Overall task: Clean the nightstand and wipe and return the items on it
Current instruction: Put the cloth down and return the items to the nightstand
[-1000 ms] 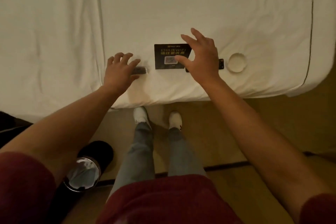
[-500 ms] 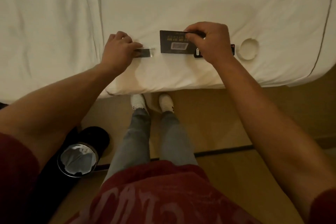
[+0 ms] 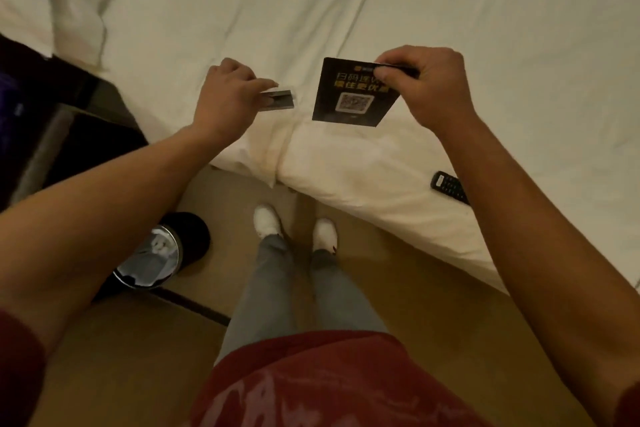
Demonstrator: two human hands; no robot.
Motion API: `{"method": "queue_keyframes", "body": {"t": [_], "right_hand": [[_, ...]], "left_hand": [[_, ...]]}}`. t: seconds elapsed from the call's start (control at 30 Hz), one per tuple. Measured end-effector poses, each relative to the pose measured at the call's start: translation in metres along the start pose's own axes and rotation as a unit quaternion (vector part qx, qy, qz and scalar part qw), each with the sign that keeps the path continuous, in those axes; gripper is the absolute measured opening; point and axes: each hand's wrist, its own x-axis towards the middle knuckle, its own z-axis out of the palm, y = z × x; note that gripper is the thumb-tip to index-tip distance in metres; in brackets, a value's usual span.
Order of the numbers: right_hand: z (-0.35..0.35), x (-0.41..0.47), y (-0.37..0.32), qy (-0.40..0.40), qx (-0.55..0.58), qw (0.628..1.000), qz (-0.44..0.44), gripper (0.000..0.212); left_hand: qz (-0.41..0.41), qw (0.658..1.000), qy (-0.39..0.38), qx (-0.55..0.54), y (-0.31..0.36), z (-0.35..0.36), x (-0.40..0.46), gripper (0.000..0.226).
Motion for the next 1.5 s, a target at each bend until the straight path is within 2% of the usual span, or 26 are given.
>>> {"method": "queue_keyframes", "body": {"t": [0.27, 0.47, 0.63, 0.77, 1.03, 1.3, 1.5], "right_hand": [[0.135, 0.045, -0.130, -0.099, -0.008, 0.982, -0.159, 0.016], [0.251, 0.068, -0.242, -0.112, 0.009, 0.963, -0.245, 0.016], [0.346, 0.071, -0.337, -0.119, 0.048, 0.949, -0.289, 0.018], [0.407, 0.069, -0.400, -0.141, 0.080, 0.935, -0.315, 0.019], [0.513, 0.088, -0.489, -0.212, 0.110, 0.887, -0.395, 0.017], [0.620, 0.114, -0.555, -0.288, 0.099, 0.839, -0.451, 0.018], [0.662, 0.115, -0.591, -0.318, 0.046, 0.817, -0.479, 0.021]], "left_hand": [[-0.118, 0.988, 0.084, 0.057, -0.142, -0.056, -0.119, 0.030], [-0.216, 0.969, 0.105, 0.061, -0.258, -0.087, -0.226, 0.032], [-0.329, 0.935, 0.111, 0.067, -0.332, -0.112, -0.301, 0.037], [-0.387, 0.912, 0.122, 0.058, -0.376, -0.134, -0.348, 0.037], [-0.504, 0.854, 0.110, 0.068, -0.459, -0.159, -0.417, 0.041], [-0.545, 0.826, 0.134, 0.054, -0.544, -0.154, -0.482, 0.036], [-0.558, 0.812, 0.163, 0.056, -0.567, -0.143, -0.521, 0.036]]}}
